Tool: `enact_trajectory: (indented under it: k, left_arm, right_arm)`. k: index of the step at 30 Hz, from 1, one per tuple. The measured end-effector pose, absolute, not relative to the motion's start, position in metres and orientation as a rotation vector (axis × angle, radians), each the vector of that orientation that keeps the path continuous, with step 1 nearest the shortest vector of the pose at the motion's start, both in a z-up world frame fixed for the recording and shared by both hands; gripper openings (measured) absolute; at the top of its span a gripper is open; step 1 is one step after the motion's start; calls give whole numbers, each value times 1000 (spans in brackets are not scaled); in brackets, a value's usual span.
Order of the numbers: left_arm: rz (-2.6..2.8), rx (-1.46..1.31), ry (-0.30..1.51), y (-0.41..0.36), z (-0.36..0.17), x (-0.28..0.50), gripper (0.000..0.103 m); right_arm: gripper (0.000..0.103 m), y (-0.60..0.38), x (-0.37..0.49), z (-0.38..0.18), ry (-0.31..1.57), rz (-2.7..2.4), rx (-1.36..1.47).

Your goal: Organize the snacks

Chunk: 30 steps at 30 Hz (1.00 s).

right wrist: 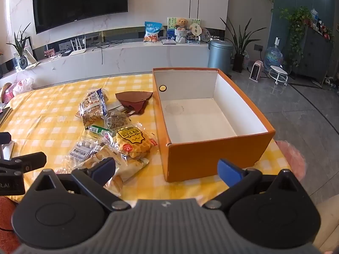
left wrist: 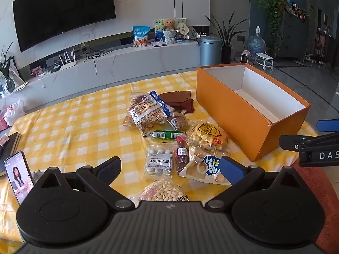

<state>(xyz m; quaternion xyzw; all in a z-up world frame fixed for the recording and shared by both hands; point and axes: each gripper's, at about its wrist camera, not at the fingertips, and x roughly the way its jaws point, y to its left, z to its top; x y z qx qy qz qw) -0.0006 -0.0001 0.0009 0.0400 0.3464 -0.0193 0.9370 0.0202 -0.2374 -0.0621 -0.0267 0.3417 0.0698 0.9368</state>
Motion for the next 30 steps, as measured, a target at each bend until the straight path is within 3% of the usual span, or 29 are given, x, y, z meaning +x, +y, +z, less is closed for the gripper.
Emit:
enact_trajectory:
  k: [30]
  left_arm:
    - [-41,51,733,-1,-8,3,103]
  right_arm:
    - [100,-235,21,-66,724,149,-68]
